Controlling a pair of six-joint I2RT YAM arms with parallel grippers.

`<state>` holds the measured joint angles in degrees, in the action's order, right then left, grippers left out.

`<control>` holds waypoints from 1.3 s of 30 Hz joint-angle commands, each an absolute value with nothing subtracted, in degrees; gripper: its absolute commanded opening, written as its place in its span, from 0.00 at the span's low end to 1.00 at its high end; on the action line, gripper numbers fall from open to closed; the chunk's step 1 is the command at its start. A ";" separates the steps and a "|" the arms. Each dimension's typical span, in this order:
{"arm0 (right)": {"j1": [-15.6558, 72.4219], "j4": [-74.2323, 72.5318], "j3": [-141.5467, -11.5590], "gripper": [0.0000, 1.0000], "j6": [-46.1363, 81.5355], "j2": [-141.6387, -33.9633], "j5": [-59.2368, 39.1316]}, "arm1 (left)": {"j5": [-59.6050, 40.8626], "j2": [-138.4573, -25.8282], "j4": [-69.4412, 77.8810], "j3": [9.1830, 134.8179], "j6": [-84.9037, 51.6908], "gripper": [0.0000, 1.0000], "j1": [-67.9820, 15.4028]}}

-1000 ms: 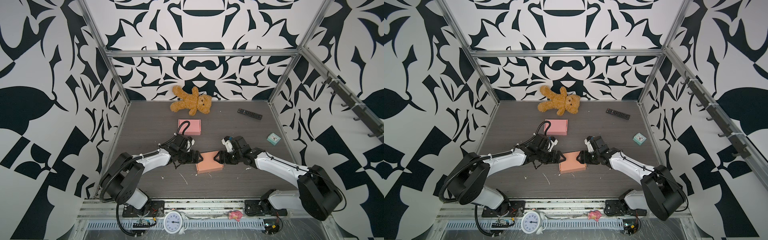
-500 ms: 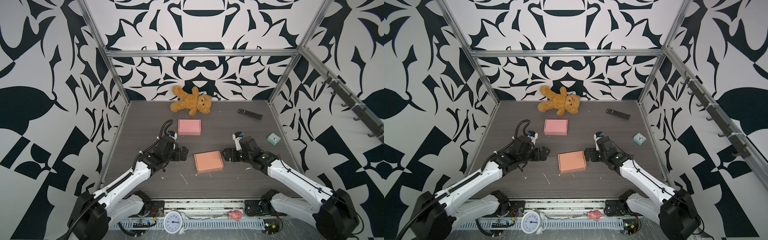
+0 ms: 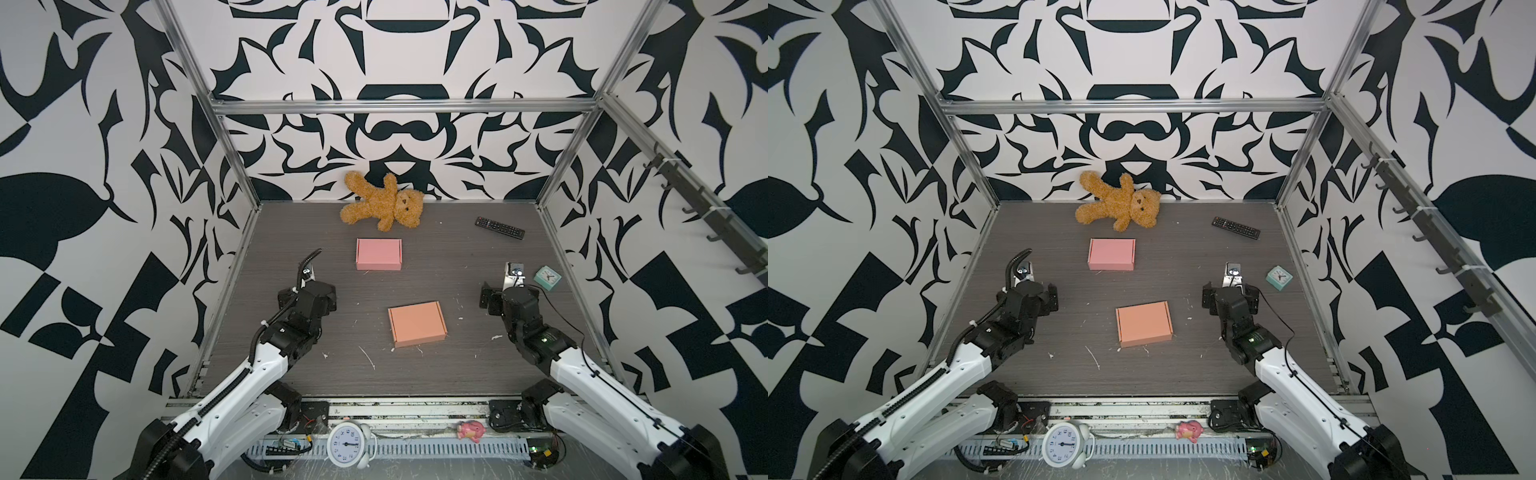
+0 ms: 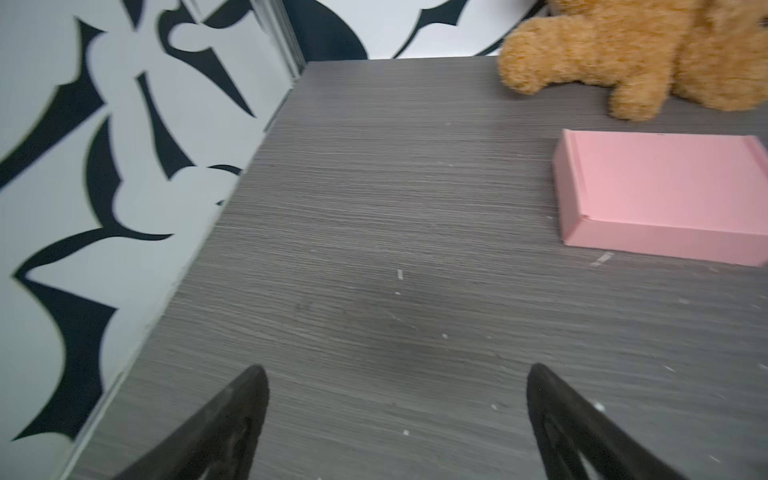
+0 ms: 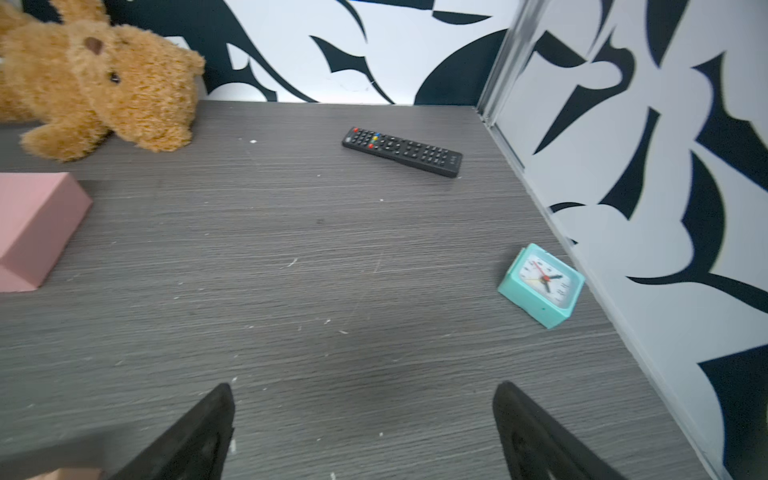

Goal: Fold the paper box

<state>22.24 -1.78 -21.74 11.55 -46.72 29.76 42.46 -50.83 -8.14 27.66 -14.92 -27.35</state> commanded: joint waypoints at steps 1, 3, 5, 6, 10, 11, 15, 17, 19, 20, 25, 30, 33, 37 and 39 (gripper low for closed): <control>18.14 -11.99 -18.35 0.99 7.49 -45.56 30.23 | 45.95 -51.56 2.15 25.01 -10.79 0.99 -23.38; 15.73 -16.61 -15.46 0.99 6.33 -46.19 28.14 | 45.72 -52.55 9.08 22.26 -7.96 0.99 -22.31; 13.58 -20.66 -13.91 0.99 5.47 -48.49 26.86 | 45.02 -53.86 16.99 18.99 -3.82 0.99 -21.75; 12.05 -21.97 -13.66 0.99 5.43 -50.22 25.92 | 44.25 -54.81 21.31 17.66 -2.22 0.99 -21.22; 6.87 -28.76 -12.62 0.99 7.95 -55.93 20.74 | 37.00 -60.12 34.67 14.17 -0.13 0.99 -18.03; 6.39 -32.32 -11.87 0.99 8.17 -57.66 20.49 | 36.45 -62.62 38.30 13.57 0.35 0.99 -17.50; 5.85 -41.78 -11.15 0.99 7.32 -64.48 21.54 | 36.10 -73.54 53.03 13.34 4.17 0.99 -16.35; 5.55 -46.99 -10.73 0.99 6.99 -67.86 21.12 | 34.54 -77.74 55.13 14.72 5.06 0.99 -15.63; 5.27 -49.93 -11.19 0.99 6.07 -70.90 20.54 | 33.98 -80.59 56.71 16.02 5.76 0.99 -15.19; 5.31 -50.34 -11.78 0.99 5.58 -71.99 19.90 | 32.77 -81.64 57.59 16.33 4.71 0.99 -14.53; 4.73 -55.32 -13.60 0.99 4.56 -78.96 18.92 | 28.71 -88.30 64.21 16.84 4.52 0.99 -12.52; 4.13 -61.15 -14.03 0.99 4.40 -86.48 17.35 | 20.85 -87.21 57.54 18.41 1.47 0.99 -9.26; 4.14 -63.89 -14.37 0.99 3.85 -89.12 16.92 | 18.45 -91.15 62.85 17.33 2.19 0.99 -8.27; 4.14 -59.80 -16.33 0.99 4.08 -89.04 17.84 | 18.41 -88.93 54.69 19.70 0.46 0.99 -8.28; 4.14 -56.74 -17.49 0.99 4.30 -88.56 18.03 | 18.78 -90.63 59.51 18.70 1.41 0.99 -8.27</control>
<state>4.32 -57.30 -14.96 4.47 -89.32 17.58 20.03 -90.28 57.06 17.69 1.69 -8.51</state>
